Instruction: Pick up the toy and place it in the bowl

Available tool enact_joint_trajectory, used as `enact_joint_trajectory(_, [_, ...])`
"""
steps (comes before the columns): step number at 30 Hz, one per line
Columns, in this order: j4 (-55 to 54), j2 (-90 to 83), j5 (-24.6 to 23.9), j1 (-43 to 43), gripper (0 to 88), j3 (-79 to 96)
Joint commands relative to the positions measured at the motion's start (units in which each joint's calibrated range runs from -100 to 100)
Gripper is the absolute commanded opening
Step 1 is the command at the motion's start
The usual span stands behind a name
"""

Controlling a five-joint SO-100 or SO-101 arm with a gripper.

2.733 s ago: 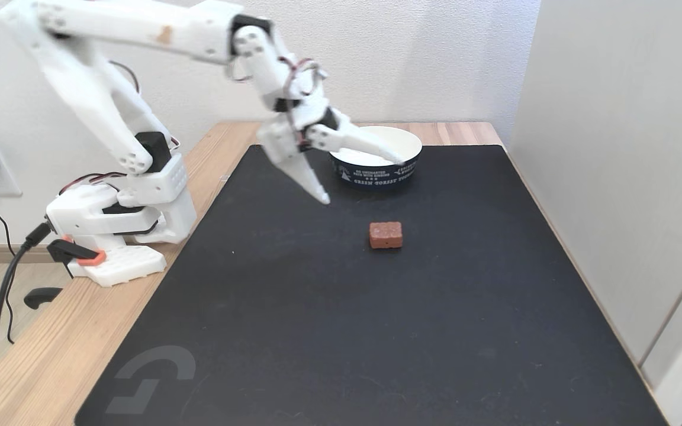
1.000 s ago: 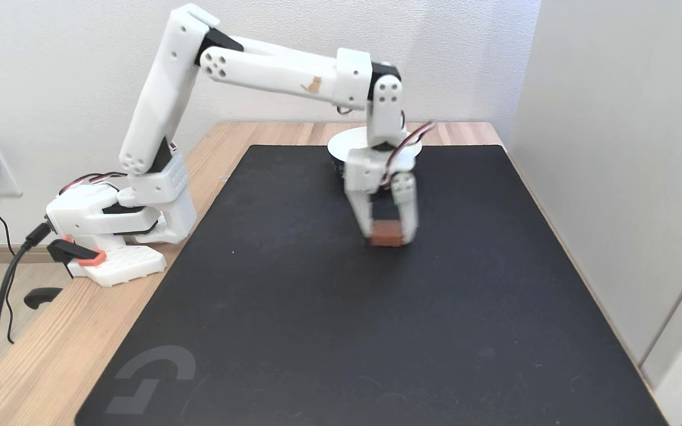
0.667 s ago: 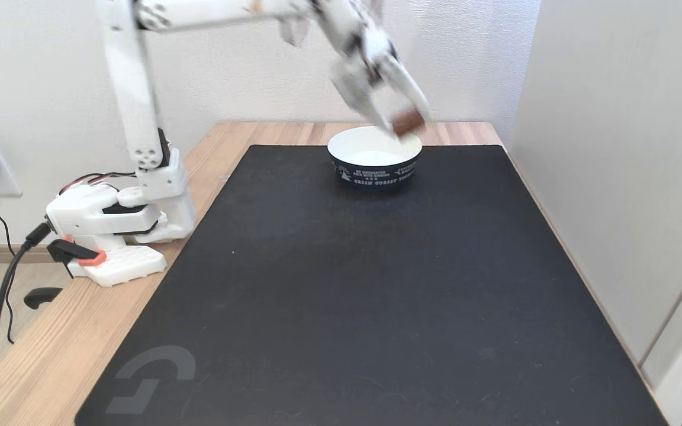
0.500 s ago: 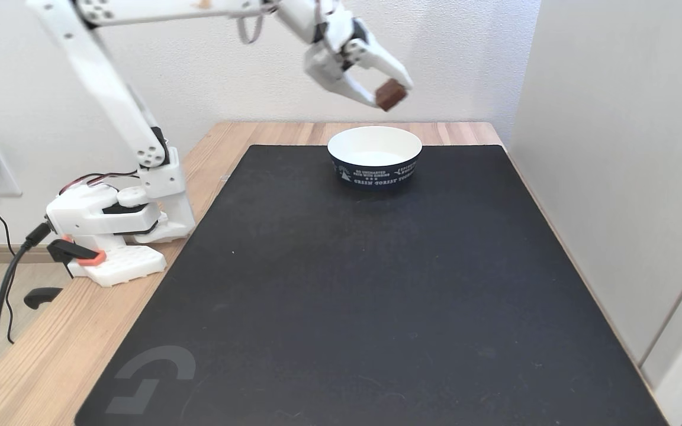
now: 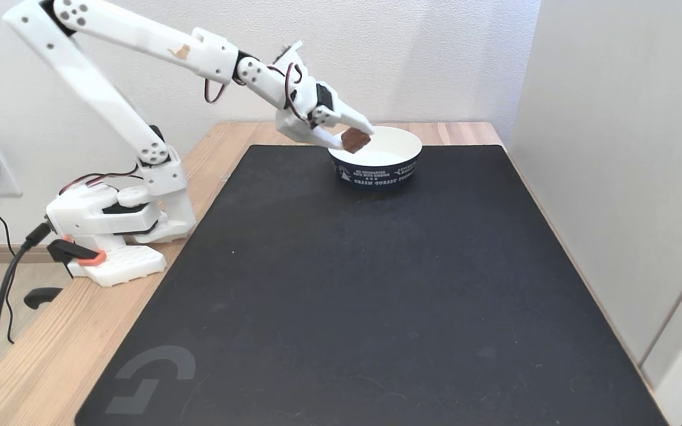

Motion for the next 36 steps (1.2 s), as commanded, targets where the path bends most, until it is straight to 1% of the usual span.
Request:
enact_joint_trajectory(1, [-1.1, 4.0, 0.0, -2.7, 43.0, -5.0])
enact_joint_trajectory(5, [-0.8, 7.8, -0.1, -3.8, 41.3, -8.5])
enact_joint_trajectory(9, [-1.1, 6.9, 0.3, -3.0, 41.3, -10.1])
enact_joint_trajectory(12, [-0.5, 2.2, 0.3, -0.4, 41.2, -10.1])
enact_joint_trajectory(14, [1.0, -6.4, 0.4, 2.7, 40.8, -7.0])
enact_joint_trajectory(15, [1.6, -10.0, 0.4, 4.4, 38.8, -5.0])
enact_joint_trajectory(17, [2.5, -16.9, 0.4, 7.7, 31.6, -0.8])
enact_joint_trajectory(18, [3.6, -24.4, 0.4, 11.9, 20.5, 4.0])
enact_joint_trajectory(21, [6.9, -35.3, 0.4, 18.3, 2.6, 11.3])
enact_joint_trajectory(22, [7.7, -38.7, 0.4, 20.3, 1.0, 14.0])
enact_joint_trajectory(23, [8.4, -44.8, 1.1, 23.5, 3.8, 19.7])
enact_joint_trajectory(27, [8.6, -59.1, 5.5, 28.8, 2.4, 32.5])
enact_joint_trajectory(30, [8.9, -65.8, 7.5, 30.3, 2.4, 39.6])
enact_joint_trajectory(31, [10.0, -67.8, 8.3, 30.4, 2.4, 41.3])
enact_joint_trajectory(32, [13.2, -71.3, 10.4, 30.5, 2.4, 43.2])
enact_joint_trajectory(36, [22.4, -76.4, 16.1, 31.5, 2.4, 42.9])
